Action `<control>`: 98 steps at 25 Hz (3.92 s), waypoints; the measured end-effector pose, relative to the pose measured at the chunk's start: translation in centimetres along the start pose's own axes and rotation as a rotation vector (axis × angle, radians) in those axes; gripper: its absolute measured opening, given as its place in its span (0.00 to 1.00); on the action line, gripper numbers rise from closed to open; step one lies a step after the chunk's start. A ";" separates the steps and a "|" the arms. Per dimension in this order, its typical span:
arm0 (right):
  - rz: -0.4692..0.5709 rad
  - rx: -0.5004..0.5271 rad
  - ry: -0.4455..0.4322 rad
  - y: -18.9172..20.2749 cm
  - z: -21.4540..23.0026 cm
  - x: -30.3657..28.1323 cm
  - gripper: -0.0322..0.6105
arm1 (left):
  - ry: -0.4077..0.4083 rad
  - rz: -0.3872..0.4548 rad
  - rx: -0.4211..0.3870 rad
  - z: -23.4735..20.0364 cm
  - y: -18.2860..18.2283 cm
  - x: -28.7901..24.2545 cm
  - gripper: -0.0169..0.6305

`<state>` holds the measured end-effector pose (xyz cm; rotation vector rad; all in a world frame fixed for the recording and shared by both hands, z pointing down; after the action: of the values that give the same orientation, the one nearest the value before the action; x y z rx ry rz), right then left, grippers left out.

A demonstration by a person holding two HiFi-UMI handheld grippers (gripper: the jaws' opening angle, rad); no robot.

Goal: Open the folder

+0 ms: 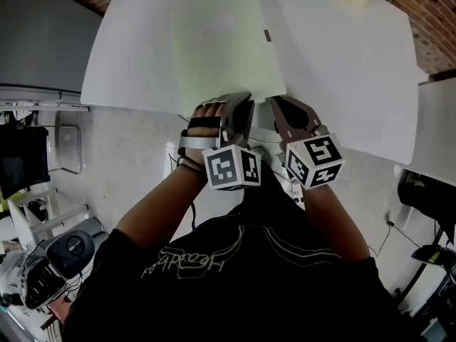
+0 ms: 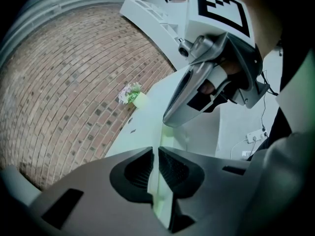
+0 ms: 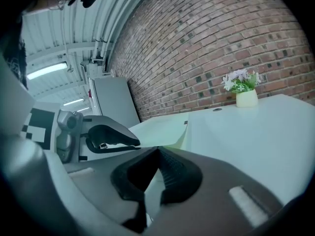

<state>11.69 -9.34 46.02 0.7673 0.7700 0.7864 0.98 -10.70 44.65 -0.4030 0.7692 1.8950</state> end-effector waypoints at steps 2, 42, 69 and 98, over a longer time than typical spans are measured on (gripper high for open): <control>-0.005 0.034 -0.001 -0.2 -0.1 0.1 0.05 | 0.010 0.001 0.035 -0.1 -0.1 0.2 0.08; -0.406 0.202 -0.072 -1.6 2.1 -3.9 0.05 | 0.257 0.032 0.456 -2.8 2.0 1.3 0.07; -0.515 0.192 -0.132 -1.9 2.3 -4.7 0.05 | 0.330 0.019 0.734 -4.5 3.0 1.6 0.07; -0.607 0.177 -0.159 -2.3 2.6 -5.5 0.05 | 0.236 0.040 0.713 -7.3 4.6 5.9 0.09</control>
<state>11.92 -15.72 47.08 0.6897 0.8737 0.1109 -6.21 -12.83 37.34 -0.1562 1.5428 1.4911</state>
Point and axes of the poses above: the fingertips, and each gripper's own axes: x backward along the fingers, z to its right, y out of its underside, the point moved 7 cm from there along x, backward along the fingers, and after that the axes turned 11 degrees about -x, right-handed, at the moved point
